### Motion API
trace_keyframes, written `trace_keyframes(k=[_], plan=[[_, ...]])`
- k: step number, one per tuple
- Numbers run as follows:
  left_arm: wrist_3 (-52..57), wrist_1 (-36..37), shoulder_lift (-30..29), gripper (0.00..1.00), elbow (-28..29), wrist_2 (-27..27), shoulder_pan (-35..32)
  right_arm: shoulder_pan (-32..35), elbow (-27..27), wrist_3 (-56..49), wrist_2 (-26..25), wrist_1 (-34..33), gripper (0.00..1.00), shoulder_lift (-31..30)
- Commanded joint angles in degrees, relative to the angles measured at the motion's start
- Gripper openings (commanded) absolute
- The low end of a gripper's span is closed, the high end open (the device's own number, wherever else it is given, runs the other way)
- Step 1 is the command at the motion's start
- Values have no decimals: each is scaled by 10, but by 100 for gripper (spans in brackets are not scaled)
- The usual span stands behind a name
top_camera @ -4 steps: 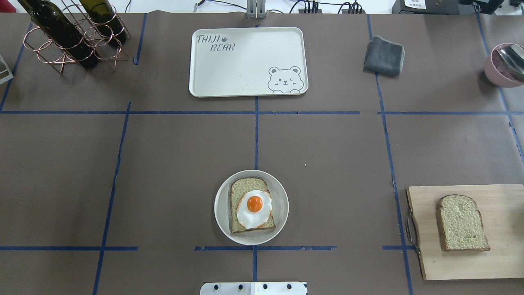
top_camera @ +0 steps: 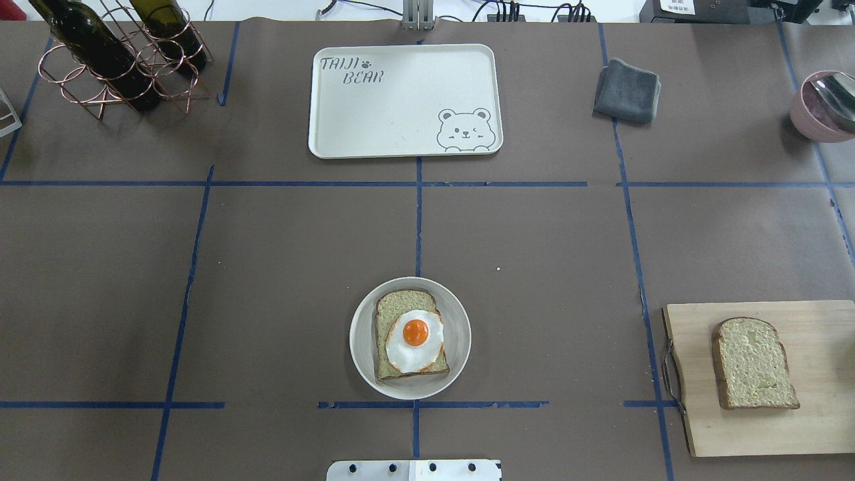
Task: Make sandwich and place on tray
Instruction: 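Move both arms out from rest, right gripper toward the bread slice on the board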
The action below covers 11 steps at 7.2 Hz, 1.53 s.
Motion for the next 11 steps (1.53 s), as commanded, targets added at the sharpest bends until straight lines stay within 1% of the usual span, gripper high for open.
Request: trace_keyframes(k=[1,2,3,4,5,6,7,8,9,10,11], plan=[[-3,-56,-4,100,-4,0,7,-21,15,34,2,-2,100,16],[-17,-90,-7,100,-6,0,18,-26,17,35,0,-3,100,41],[-81,-126,-10,100,-19,0,40,-31,18,42,4,0,100,34],[-139,-162,-10,100,-29,0,74,-40,27,47,26,17,100,19],[-190,-188,-10,100,-44,0,112,-52,44,96,40,64,100,-1],[-253,-219,-10,100,-60,0,147,-80,52,187,25,139,100,-4],[-311,-254,-11,100,-69,1,170,-129,76,261,-9,195,100,-30],[-348,-286,-11,100,-69,1,186,-173,111,303,-44,202,100,-46],[-384,-306,-12,100,-71,1,200,-213,157,356,-46,203,100,-74],[-410,-317,-16,100,-79,1,211,-238,194,418,-42,206,100,-91],[-438,-317,-21,100,-89,1,225,-265,204,468,-41,230,100,-107]])
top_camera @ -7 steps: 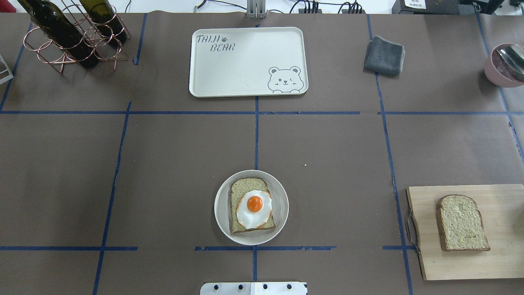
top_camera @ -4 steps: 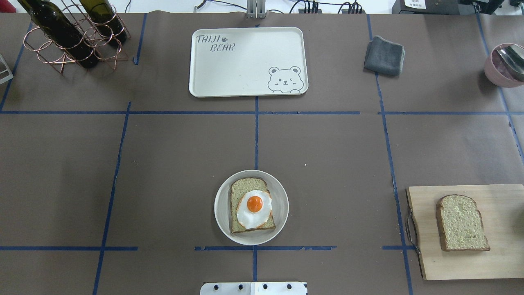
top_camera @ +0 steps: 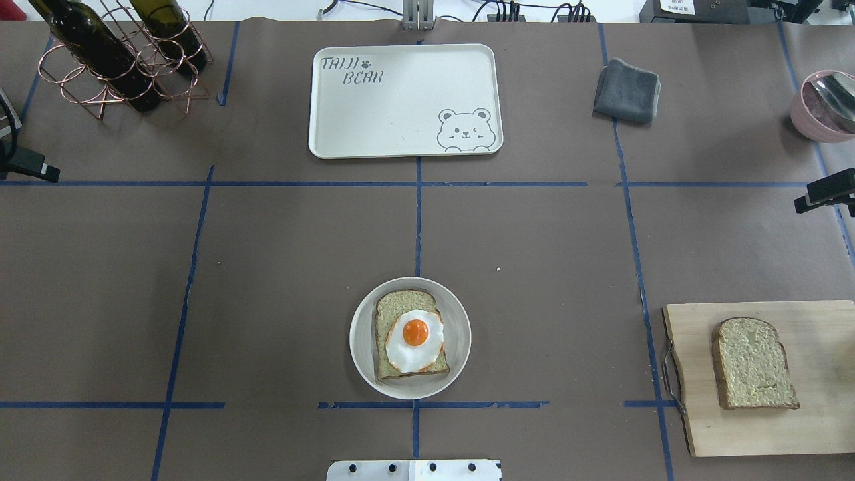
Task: Make sandwich and place on tray
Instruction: 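Move both arms out from rest, right gripper toward the bread slice on the board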
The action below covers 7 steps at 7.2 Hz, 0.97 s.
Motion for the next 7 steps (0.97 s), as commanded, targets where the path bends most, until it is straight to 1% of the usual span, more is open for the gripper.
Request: trace_keyframes(k=[1,2,3,5,6,7], plan=[[-63,-7,-16,100,-13,1,33,-60,23,92,-5,98,100,-65],[-94,-8,-31,100,-13,0,48,-77,20,122,-12,183,100,-109],[-100,-7,-42,100,-18,1,70,-94,14,122,-26,227,100,-137],[-143,-8,-62,100,-22,6,88,-117,-15,137,-34,264,100,-138],[-144,-10,-66,100,-21,6,93,-129,-18,151,-41,271,100,-137],[-146,-11,-74,100,-16,5,93,-155,-20,170,-72,276,100,-135]])
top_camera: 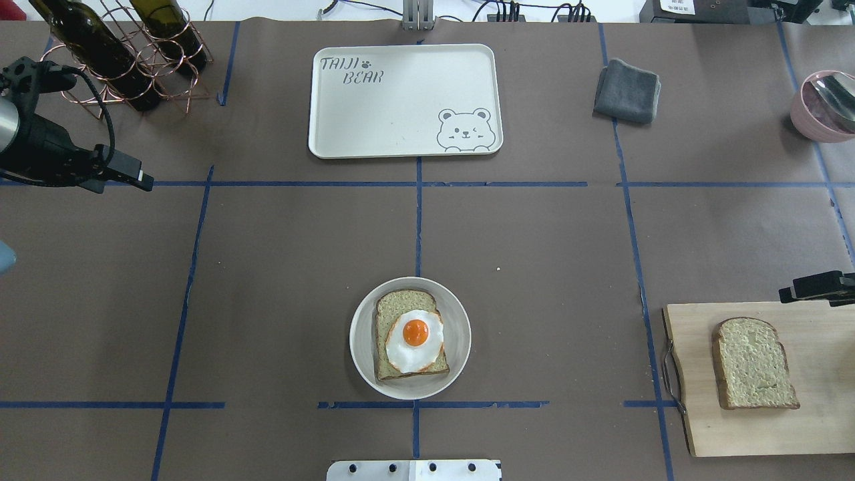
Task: Make sandwich and place on tray
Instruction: 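Lower the right gripper onto the bread slice edge and close it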
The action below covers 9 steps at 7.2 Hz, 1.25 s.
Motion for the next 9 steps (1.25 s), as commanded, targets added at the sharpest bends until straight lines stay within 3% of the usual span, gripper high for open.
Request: trace_keyframes(k=[1,3,6,9], plan=[[-6,-1,-10,100,7,-2,4,-55,-6,53,-49,27,100,2],[-7,-1,-10,100,6,-2,4,-116,-7,126,-91,79,100,-17],[-27,-9,-11,100,4,1,10,-141,-12,129,-107,104,100,-51],[-27,-9,-11,100,4,2,12,-166,-16,128,-115,104,83,-67]])
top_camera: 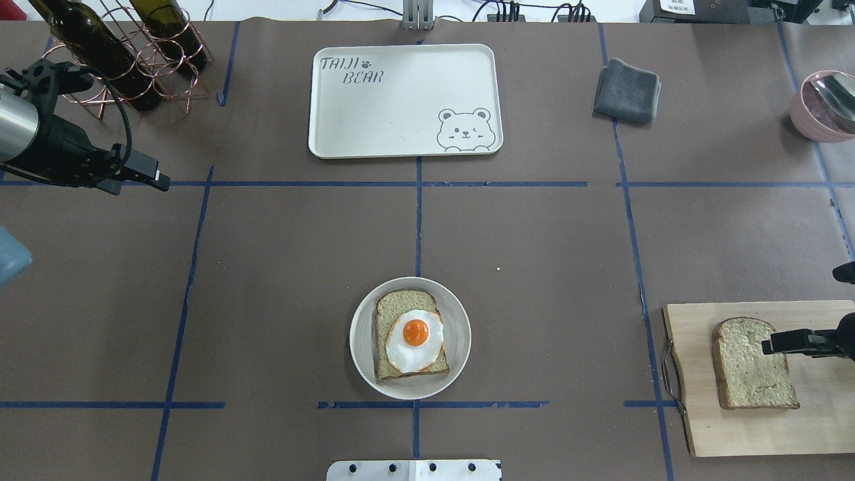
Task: Make sandwich and place on tray
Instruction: 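Lower the right gripper onto the bread slice edge and close it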
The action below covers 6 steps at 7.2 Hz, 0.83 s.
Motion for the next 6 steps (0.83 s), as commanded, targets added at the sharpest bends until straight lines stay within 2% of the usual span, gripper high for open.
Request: trace_keyframes(k=[1,4,6], plan=[[0,0,0,100,-1,1,0,-19,-1,0,-2,0,77,-6],[1,0,-1,100,0,1,0,-26,-5,0,-2,0,66,-2],[1,-1,0,100,2,1,0,-27,-8,0,-2,0,49,-2]])
